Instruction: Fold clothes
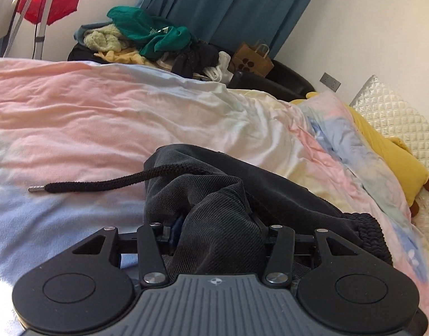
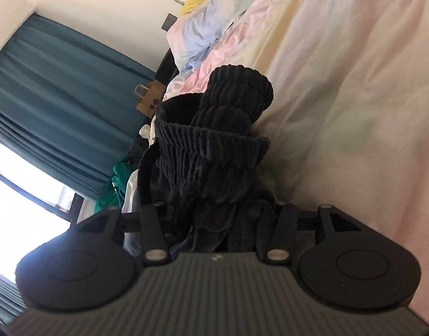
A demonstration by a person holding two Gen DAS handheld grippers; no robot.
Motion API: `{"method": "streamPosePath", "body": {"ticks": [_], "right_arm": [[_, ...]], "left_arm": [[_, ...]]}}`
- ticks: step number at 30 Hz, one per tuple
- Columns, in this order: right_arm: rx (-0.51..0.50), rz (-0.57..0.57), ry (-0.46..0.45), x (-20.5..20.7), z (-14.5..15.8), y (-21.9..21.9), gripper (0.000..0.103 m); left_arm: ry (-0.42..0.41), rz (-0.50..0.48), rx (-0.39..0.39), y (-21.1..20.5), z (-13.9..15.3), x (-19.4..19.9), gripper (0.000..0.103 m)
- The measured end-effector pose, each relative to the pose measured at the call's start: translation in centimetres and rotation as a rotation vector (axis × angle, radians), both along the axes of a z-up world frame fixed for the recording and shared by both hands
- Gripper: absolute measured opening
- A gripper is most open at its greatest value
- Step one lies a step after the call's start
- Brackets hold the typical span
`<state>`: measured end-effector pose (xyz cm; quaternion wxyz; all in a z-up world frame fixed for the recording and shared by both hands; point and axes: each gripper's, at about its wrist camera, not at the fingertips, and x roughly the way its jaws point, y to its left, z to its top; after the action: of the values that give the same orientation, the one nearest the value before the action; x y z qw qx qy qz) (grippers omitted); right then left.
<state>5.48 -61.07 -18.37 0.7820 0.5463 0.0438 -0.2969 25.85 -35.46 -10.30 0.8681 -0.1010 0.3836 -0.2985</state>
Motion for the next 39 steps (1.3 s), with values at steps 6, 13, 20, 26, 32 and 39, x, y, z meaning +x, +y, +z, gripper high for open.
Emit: {"method": "streamPosePath", "body": {"ticks": [6,13,20,26,32,39], "right_arm": [[-0.027,-0.039,0.103,-1.7,3.3,1.8,0.076],[-0.373,-0.057,0.150,-6.3,9.5,6.4,0.081],[-0.494,0.089,0.157,-9.3,13.8,9.4,0.081],[-0.589,0.202,0.231,-11.3,16.0,13.1,0.081],[-0.654,0.254,0.241,-12.8,16.6,15.5,0.081],[-0.660,0.300,0.238,-12.2,17.0,17.4,0.083]], "left_arm": [[-0.045,-0.034,0.134,2.6,4.2,-3.5,0.053],[-0.147,-0.054,0.153,5.7,9.4,-10.2,0.062],[-0.202,-0.035,0.140,9.8,12.0,-16.6,0.063],[-0.238,-0.011,0.128,13.2,13.2,-20.3,0.066],[-0.294,0.026,0.162,15.6,13.9,-22.9,0.078],[-0.354,0.055,0.192,18.1,14.2,-25.3,0.099]]}}
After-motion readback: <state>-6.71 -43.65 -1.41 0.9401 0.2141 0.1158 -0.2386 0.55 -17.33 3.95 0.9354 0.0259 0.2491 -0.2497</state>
